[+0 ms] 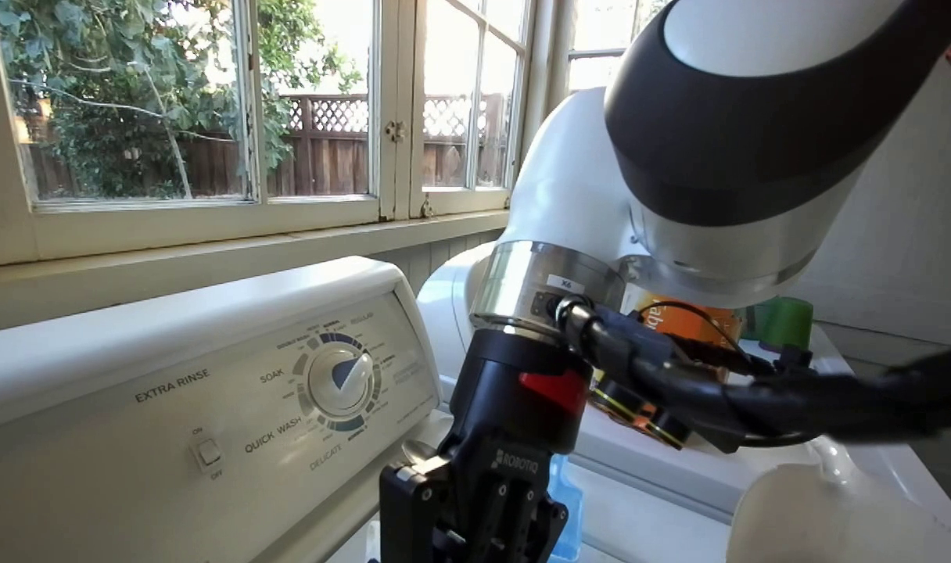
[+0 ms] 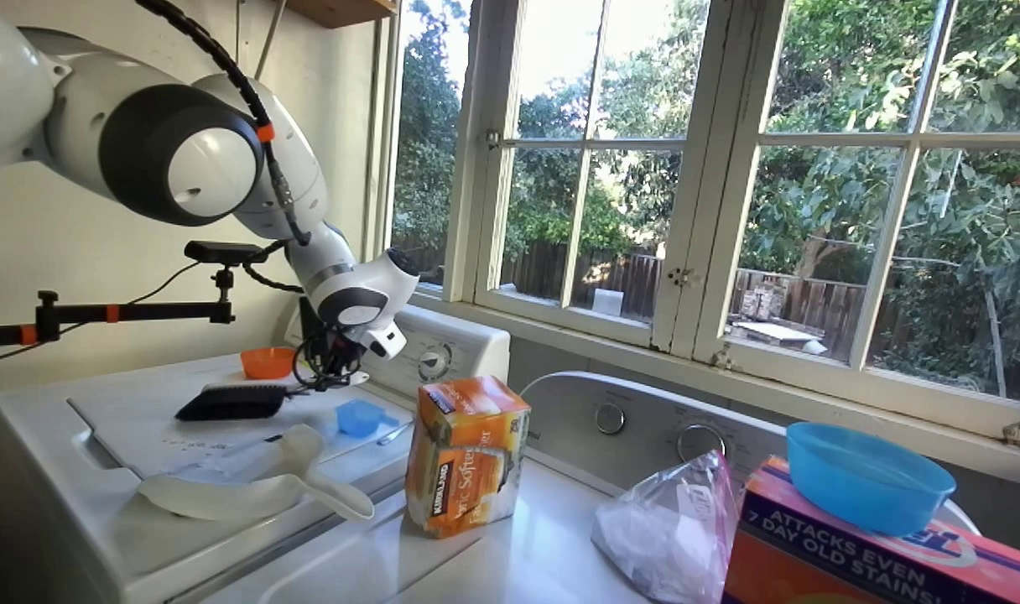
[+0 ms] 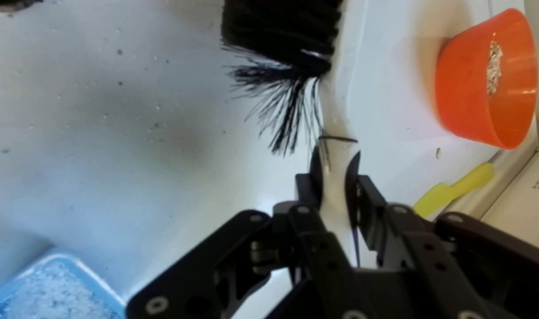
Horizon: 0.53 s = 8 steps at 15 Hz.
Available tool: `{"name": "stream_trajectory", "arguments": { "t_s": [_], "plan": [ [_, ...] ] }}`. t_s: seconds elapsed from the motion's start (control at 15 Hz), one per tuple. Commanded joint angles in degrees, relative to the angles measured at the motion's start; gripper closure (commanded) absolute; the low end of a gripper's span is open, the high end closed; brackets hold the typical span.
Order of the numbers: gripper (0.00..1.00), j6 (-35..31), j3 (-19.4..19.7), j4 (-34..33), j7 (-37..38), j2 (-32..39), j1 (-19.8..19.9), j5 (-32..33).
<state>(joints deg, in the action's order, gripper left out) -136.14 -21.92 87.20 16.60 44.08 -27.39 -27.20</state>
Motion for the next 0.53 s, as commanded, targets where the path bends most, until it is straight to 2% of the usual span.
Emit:
{"name": "stream_trajectory", "arguments": {
  "t_s": [0.0, 0.33, 0.4, 0.47],
  "plan": [
    [0.73, 0.17, -0.18, -0.44, 0.24, 0.29, 0.07, 0.33],
    [0.73, 0.17, -0.11, -0.44, 0.21, 0.43, 0.38, 0.31],
    [0.93, 0.17, -0.12, -0.44, 0.21, 0.44, 0.38, 0.31],
    [0.93, -0.71, -0.05, -0.22, 0.37, 0.41, 0.35, 0.09]
  ]
}}
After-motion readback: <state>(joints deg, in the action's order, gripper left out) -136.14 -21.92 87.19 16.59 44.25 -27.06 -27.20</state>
